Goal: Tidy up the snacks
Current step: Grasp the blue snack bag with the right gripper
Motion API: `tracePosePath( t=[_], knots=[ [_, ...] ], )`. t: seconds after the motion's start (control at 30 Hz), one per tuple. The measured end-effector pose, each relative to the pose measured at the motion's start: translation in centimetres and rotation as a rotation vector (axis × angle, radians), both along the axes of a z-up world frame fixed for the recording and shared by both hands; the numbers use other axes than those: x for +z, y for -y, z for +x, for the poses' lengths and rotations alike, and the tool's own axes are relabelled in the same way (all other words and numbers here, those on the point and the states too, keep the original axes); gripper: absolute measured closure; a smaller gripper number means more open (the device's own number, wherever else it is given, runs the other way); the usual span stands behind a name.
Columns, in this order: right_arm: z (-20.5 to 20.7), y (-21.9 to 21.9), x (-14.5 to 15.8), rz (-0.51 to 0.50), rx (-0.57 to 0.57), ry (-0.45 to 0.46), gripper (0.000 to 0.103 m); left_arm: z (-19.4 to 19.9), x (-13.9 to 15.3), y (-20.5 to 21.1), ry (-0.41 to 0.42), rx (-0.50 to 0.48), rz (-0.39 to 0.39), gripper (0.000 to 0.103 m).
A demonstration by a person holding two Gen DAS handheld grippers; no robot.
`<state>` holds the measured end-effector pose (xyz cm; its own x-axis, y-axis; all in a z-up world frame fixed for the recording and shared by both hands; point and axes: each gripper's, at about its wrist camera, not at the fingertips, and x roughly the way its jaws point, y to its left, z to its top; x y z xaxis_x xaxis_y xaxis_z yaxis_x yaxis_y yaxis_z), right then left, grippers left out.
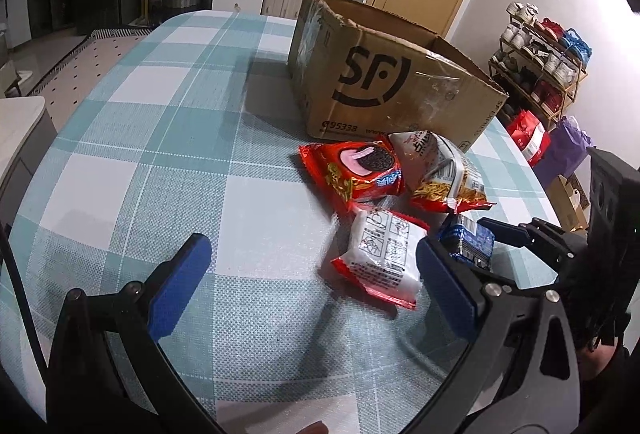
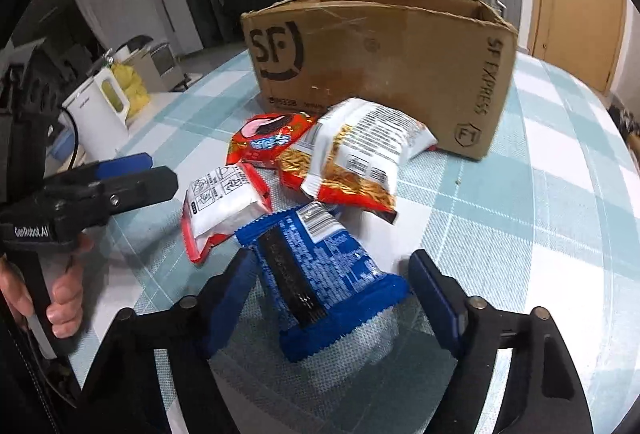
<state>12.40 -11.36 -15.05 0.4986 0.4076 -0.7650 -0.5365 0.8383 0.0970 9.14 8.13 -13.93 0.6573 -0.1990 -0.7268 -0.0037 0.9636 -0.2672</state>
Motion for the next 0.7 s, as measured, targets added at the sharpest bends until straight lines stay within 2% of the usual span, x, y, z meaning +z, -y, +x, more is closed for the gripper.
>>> tracePosePath(
  t=[0.03, 0.07, 0.1, 0.23, 0.5, 0.7],
  knots=[
    [-0.1, -0.3, 0.0, -0.016, 0.003, 0.010, 0.036, 0.0, 0.0, -0.1, -0.002, 0.001, -0.002, 0.001],
    [-0.2, -0.6, 0.0, -0.019, 0.031, 0.017, 0.054, 0.1, -0.1, -0.1, -0.005, 0.001, -0.003, 0.001],
    [-0.3, -0.9, 0.0, -0.018, 0.055, 0.018, 0.058, 0.1, -0.1, -0.2, -0.006, 0.000, -0.006, 0.001],
    [-0.7, -1.5, 0.0, -0.059, 0.063, 0.041, 0.058, 0.1, 0.0, -0.4, -0.005, 0.001, -0.010, 0.001],
    [-1.2, 1.0, 1.3, 0.093, 0.014, -0.004, 0.058, -0.5, 0.4, -0.5, -0.006, 0.001, -0.010, 0.001],
    [-2.2, 2.5, 2.2, 0.157, -0.002, -0.002, 0.058, -0.6, 0.8, -0.1, -0.005, -0.007, -0.005, 0.001]
  ],
)
